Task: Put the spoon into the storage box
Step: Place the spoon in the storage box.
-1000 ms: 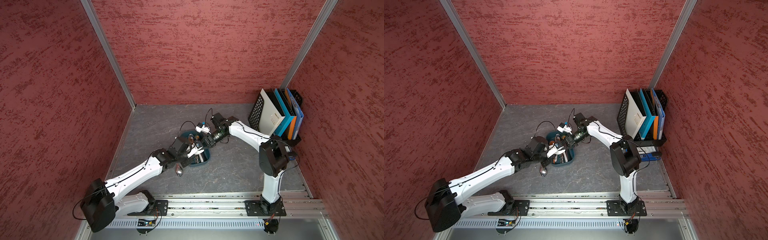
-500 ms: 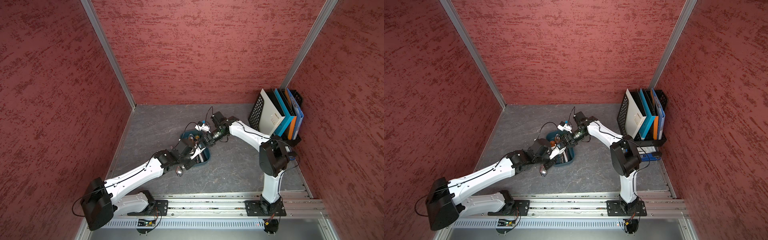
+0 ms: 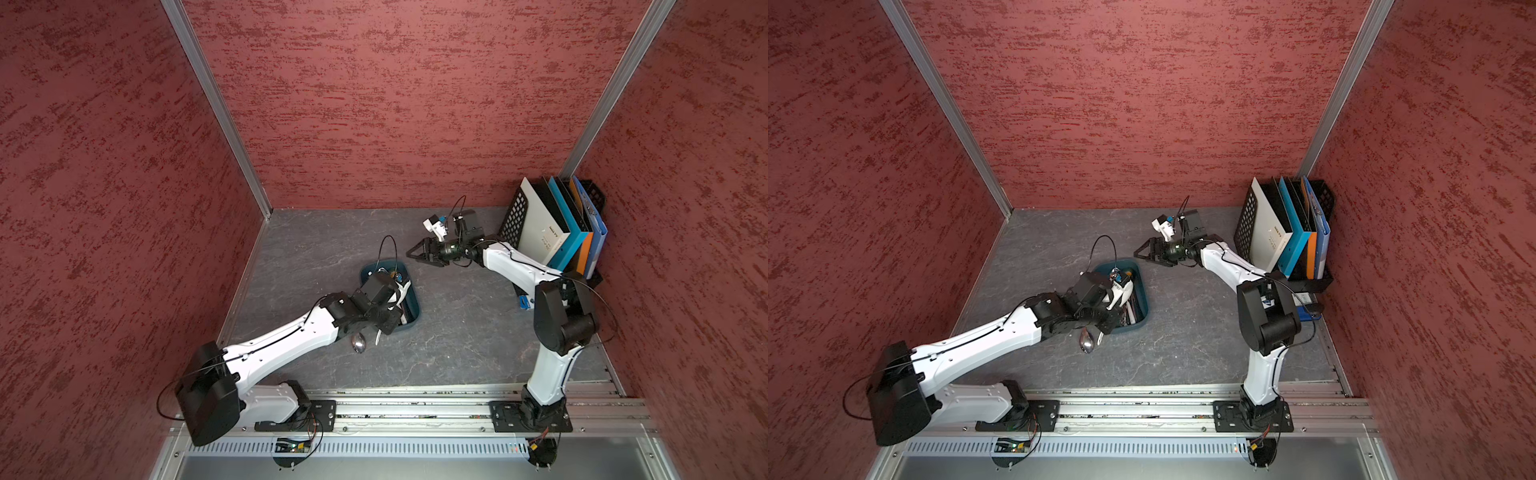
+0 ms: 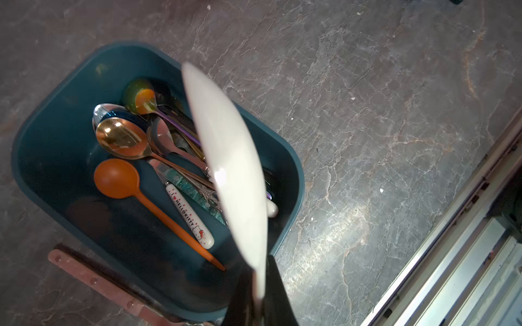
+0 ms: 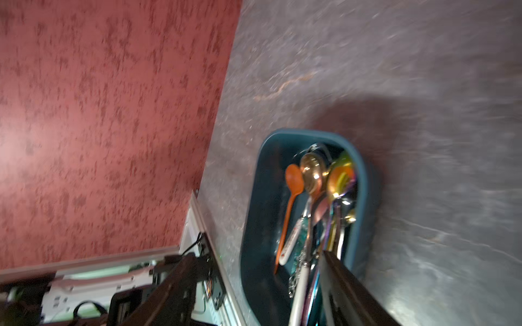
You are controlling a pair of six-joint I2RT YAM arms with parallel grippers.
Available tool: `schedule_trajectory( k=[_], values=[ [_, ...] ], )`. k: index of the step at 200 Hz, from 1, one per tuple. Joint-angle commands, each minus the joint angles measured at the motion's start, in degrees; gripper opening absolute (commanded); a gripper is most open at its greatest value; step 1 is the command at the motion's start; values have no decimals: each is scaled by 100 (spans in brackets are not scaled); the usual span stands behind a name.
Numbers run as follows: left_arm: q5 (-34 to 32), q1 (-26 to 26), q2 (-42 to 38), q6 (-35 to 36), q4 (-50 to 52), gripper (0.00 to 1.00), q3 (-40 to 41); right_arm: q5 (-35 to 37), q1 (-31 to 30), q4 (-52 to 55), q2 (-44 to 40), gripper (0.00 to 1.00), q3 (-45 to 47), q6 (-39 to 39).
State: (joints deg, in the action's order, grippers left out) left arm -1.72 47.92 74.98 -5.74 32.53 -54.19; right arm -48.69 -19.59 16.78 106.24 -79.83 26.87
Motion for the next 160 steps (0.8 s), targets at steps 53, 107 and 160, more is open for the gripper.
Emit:
schedule_trajectory(
  k=[53,107,160],
  values=[
    [-651,-908,1548,-1657,672,0,-1243,1443,109,-20,-972,70,1042,-104],
    [-741,-1147,2671,-1977,1440,0,-2113,1689,71,268,-1332,70,1535,-406],
    [-780,-1145,3494,-2041,2124,13,-2813,1810,-63,505,-1286,69,1473,-555]
  ],
)
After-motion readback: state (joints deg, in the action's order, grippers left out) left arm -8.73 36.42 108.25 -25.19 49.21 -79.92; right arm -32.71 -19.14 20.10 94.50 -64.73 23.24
